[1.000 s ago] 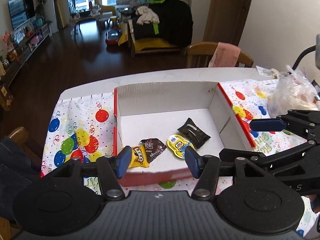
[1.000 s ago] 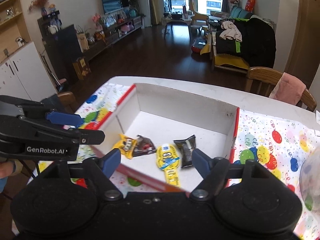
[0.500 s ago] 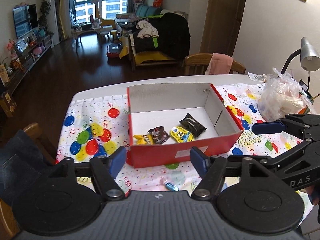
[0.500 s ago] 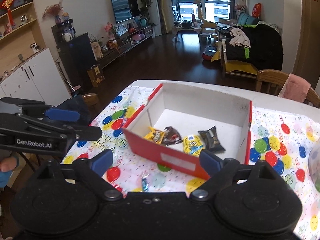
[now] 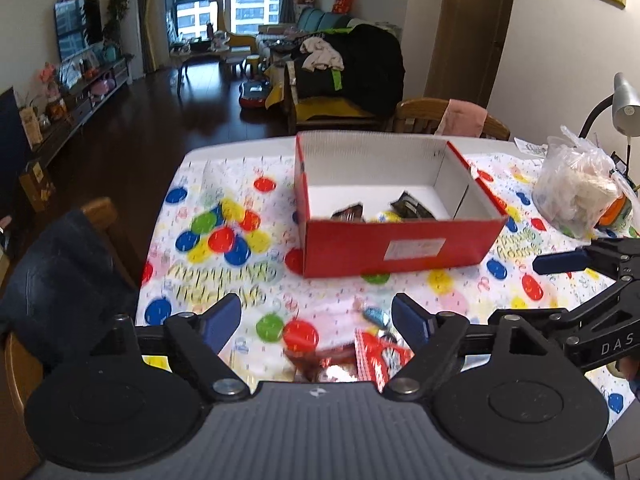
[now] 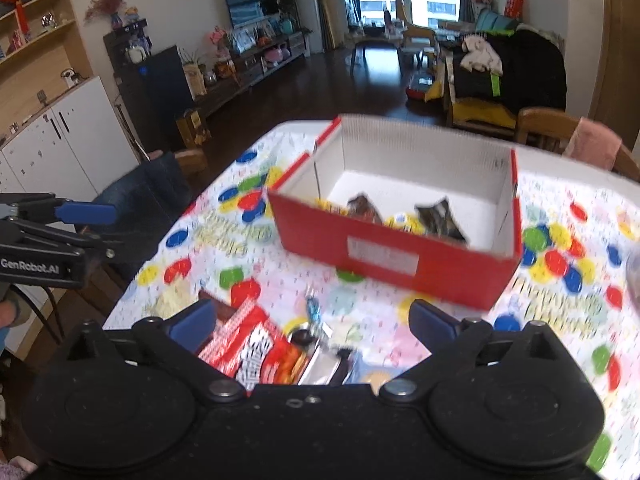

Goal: Organize snacks
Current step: 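Withdraw both tools from the box toward the remaining snacks, then grasp the beige translucent bag with the left gripper while the right grasps the silver foil bar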

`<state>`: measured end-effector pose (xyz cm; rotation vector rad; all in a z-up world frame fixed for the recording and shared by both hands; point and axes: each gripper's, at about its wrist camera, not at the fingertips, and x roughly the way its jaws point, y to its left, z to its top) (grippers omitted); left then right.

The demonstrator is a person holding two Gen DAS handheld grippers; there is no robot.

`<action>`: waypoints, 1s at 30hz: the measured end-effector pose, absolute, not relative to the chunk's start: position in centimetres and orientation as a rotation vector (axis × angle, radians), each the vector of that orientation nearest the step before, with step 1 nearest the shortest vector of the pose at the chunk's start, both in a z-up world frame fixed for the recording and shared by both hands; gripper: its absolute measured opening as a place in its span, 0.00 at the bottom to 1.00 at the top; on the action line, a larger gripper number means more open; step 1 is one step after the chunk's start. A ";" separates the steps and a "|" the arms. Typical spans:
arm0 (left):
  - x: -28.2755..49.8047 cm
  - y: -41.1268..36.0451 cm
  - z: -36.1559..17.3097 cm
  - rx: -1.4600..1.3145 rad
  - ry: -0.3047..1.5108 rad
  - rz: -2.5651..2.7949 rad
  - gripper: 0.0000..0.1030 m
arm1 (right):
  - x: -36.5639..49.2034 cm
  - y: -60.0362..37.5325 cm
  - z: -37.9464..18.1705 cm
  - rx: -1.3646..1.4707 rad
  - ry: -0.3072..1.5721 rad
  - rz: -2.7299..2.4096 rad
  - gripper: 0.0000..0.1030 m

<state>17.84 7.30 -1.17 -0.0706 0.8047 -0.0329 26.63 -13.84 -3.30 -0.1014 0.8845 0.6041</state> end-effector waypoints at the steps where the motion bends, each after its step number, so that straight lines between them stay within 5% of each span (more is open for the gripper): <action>1: 17.6 7.5 -1.5 -0.072 0.812 -0.024 0.80 | 26.5 -13.9 -3.9 -0.095 0.900 0.604 1.00; 18: 18.1 15.0 -8.9 -0.457 1.030 0.187 0.80 | 25.9 -16.1 -9.4 -0.001 1.062 0.555 0.97; 30: 20.2 16.4 -13.1 -0.727 1.083 0.325 0.80 | 27.0 -15.6 -12.6 0.056 1.157 0.550 0.82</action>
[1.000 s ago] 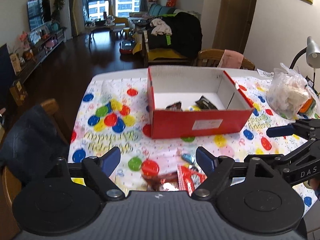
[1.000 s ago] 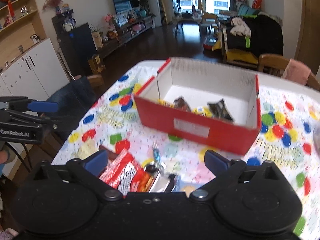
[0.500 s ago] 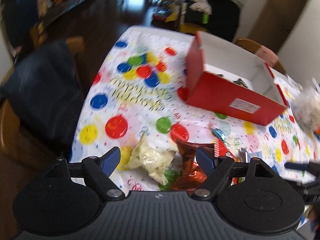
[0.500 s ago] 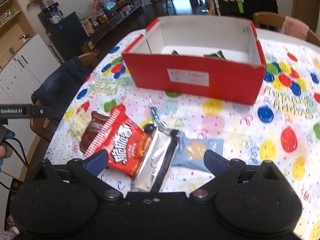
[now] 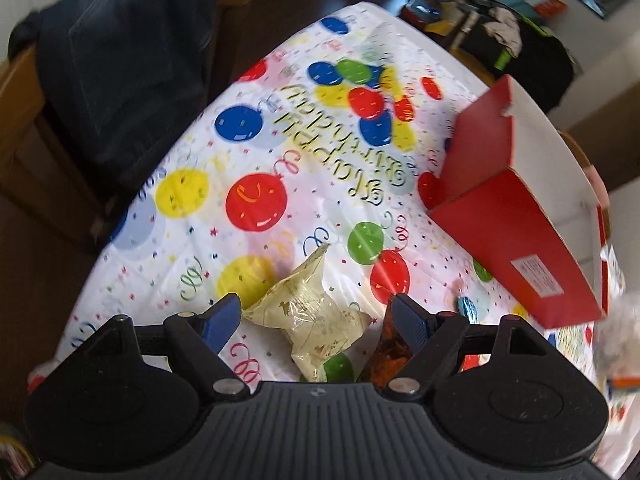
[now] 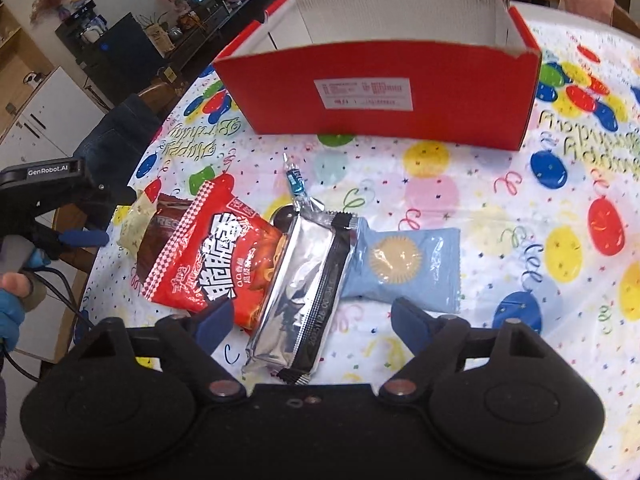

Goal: Organize snacks
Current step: 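Grasp the beige translucent bag with the left gripper while the right grasps the silver foil bar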

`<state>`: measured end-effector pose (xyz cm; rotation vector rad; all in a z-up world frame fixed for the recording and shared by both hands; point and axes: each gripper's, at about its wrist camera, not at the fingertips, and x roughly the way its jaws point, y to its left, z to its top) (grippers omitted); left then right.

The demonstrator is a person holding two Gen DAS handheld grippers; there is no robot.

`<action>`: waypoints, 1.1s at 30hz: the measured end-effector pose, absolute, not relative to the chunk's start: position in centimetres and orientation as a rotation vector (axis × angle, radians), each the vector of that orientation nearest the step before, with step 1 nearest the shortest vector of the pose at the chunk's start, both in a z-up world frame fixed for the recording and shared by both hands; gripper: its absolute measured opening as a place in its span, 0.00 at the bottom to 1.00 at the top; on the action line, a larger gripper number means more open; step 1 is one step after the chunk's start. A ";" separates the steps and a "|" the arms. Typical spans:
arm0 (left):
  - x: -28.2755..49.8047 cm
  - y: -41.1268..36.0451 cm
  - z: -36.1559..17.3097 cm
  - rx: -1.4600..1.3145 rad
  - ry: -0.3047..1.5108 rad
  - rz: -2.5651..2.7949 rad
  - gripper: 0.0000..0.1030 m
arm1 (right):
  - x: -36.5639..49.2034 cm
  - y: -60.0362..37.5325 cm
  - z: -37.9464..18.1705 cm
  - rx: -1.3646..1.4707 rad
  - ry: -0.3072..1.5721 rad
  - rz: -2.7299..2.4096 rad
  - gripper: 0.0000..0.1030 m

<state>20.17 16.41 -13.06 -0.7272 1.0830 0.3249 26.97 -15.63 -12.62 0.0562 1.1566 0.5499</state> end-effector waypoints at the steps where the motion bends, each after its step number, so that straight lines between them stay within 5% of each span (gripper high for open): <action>1: 20.3 16.5 -13.4 -0.743 1.089 0.334 0.80 | 27.1 -15.6 -12.9 0.067 1.164 0.550 0.80; 19: 21.3 16.7 -16.5 -0.836 1.148 0.375 0.75 | 28.2 -14.8 -15.6 0.178 1.255 0.589 0.60; 33: 21.2 15.6 -16.1 -0.805 1.147 0.346 0.38 | 28.4 -15.6 -15.8 0.227 1.258 0.577 0.42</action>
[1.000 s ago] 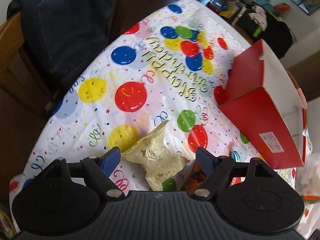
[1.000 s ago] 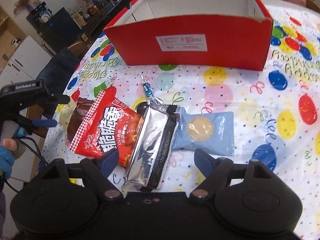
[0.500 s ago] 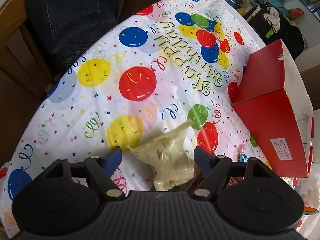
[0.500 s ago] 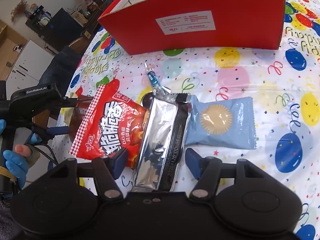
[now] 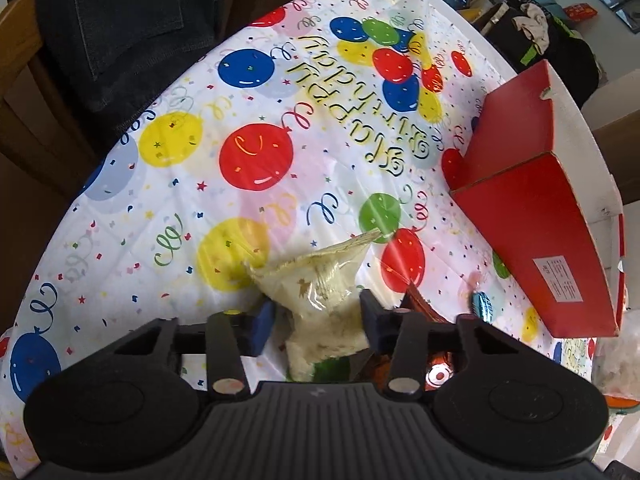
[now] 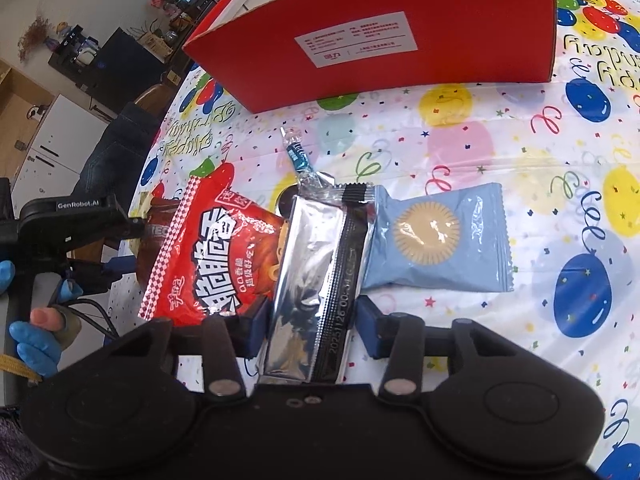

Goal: Organize snacks
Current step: 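Grasp the beige translucent bag with the left gripper while the right grasps the silver foil bar, then carry both held snacks up and over into the red box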

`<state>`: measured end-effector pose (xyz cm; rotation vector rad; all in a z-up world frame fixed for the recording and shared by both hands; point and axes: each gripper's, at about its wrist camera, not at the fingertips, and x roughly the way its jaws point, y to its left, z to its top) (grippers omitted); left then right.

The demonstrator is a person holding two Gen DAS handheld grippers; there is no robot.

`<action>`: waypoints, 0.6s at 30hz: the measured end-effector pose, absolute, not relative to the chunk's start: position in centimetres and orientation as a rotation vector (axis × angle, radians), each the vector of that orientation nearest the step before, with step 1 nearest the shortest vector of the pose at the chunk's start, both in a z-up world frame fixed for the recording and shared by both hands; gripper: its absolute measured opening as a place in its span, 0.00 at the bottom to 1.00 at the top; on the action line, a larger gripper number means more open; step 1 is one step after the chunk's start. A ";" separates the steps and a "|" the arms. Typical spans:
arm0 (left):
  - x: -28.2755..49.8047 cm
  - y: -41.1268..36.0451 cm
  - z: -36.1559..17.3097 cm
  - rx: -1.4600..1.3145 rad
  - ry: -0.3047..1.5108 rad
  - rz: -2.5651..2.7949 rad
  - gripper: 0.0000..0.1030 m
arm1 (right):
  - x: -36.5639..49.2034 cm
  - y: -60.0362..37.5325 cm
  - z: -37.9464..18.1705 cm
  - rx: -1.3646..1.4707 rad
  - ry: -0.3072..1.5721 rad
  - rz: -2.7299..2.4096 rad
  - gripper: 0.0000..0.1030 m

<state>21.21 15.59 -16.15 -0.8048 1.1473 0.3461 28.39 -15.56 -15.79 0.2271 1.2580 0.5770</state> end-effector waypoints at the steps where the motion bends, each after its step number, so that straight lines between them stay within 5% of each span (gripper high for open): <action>1: 21.2 15.6 -16.1 -0.804 1.144 0.340 0.35 | 28.3 -15.5 -15.7 0.220 1.254 0.574 0.42; 18: 18.0 16.9 -14.6 -0.789 1.108 0.302 0.32 | 26.5 -16.8 -13.5 0.225 1.206 0.540 0.40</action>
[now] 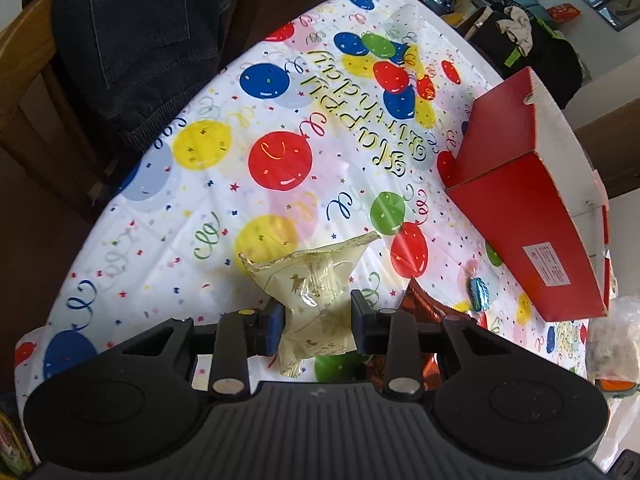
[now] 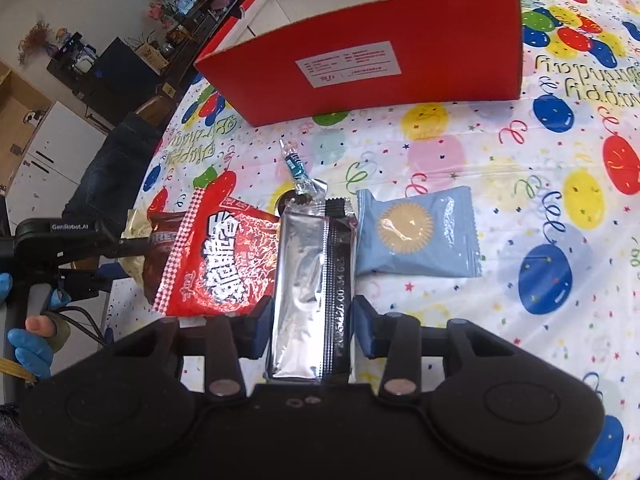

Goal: Organize snacks
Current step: 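Carry both held snacks up and over into the red box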

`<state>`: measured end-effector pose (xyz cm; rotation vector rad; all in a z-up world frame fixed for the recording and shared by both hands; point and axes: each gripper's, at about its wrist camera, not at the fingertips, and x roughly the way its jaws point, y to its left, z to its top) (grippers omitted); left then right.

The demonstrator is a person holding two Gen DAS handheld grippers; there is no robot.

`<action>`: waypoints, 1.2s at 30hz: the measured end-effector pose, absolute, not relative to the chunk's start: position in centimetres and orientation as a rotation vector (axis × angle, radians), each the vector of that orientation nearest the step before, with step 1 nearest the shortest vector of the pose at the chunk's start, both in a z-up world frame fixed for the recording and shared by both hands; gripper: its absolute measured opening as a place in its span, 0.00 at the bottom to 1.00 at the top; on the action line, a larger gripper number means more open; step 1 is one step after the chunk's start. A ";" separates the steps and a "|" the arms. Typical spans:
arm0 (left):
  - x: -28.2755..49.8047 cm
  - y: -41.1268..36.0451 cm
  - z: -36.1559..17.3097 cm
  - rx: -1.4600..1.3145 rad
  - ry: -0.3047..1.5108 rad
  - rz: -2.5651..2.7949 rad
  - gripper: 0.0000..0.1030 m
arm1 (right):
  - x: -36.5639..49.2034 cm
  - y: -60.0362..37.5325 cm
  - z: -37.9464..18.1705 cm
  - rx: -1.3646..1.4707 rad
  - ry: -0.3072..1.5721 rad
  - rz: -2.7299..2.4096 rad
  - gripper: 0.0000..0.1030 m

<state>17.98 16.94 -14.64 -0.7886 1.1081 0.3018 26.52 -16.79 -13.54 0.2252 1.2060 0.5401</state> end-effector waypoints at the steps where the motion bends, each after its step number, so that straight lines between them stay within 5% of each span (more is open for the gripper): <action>1: 17.7 17.0 -14.4 -0.785 1.103 0.296 0.32 | 26.4 -16.9 -13.4 0.227 1.204 0.538 0.40; 19: 16.7 13.7 -7.2 -0.602 1.036 0.124 0.32 | 25.4 -17.0 -6.7 0.109 1.046 0.539 0.40; 36: 23.9 7.4 0.0 -0.327 0.931 -0.008 0.32 | 31.3 -17.8 -1.4 0.011 0.862 0.508 0.40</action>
